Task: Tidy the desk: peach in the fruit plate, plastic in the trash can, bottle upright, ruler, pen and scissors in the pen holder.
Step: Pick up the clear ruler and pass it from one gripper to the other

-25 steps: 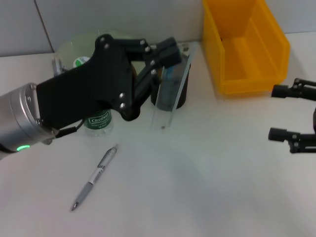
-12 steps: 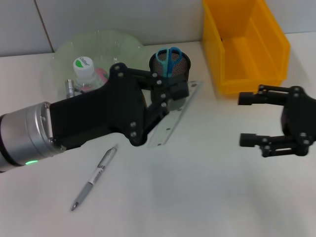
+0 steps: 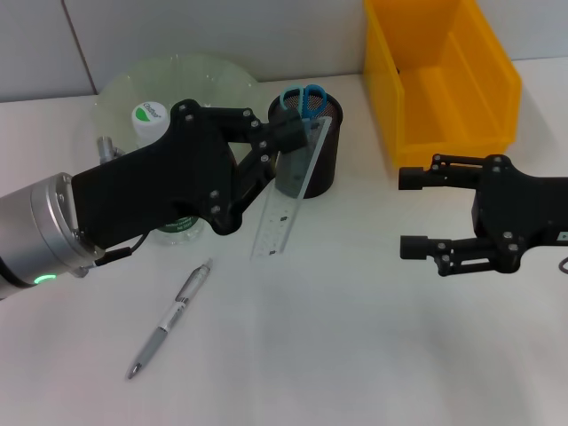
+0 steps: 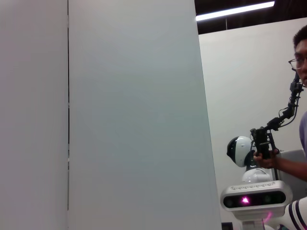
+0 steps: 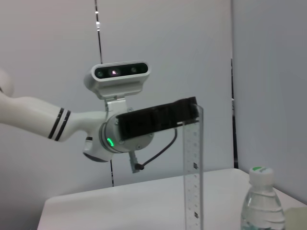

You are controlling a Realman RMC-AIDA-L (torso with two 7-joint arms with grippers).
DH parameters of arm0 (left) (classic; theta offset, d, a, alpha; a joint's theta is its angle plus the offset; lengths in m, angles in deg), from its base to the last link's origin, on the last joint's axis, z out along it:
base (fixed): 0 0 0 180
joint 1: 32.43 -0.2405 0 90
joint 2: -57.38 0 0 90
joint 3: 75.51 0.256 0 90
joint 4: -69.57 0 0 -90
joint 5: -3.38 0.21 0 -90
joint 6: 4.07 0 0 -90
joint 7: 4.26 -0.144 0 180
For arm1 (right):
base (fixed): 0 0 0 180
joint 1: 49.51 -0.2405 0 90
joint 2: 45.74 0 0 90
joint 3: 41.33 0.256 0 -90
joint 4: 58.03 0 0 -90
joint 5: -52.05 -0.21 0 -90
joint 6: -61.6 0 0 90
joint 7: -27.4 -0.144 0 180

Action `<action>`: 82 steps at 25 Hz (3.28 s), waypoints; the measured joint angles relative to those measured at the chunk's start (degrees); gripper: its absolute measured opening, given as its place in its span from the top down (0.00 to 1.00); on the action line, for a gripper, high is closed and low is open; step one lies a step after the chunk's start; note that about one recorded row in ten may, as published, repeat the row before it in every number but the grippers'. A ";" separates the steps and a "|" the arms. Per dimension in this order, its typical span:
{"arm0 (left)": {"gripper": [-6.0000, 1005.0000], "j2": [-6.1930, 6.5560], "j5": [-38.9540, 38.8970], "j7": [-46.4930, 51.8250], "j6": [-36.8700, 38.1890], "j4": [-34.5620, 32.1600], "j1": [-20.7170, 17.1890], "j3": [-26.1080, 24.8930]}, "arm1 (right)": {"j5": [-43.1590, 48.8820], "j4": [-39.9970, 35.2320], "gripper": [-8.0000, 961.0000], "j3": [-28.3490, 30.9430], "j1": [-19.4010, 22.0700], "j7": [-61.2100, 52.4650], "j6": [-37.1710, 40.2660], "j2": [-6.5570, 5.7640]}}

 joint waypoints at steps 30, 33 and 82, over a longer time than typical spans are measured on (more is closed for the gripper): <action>0.98 -0.02 0.00 0.19 4.32 3.30 0.14 -0.07 | -2.95 1.64 0.23 -7.71 -3.12 3.97 0.92 0.23; 0.98 -0.07 -0.02 0.28 4.49 3.30 0.08 -0.11 | -3.07 2.46 0.23 -7.74 -3.31 4.94 0.94 0.27; 0.98 -0.19 0.41 -1.51 5.81 5.30 1.67 0.56 | -3.30 11.55 0.43 -11.39 -10.91 8.39 -5.97 0.90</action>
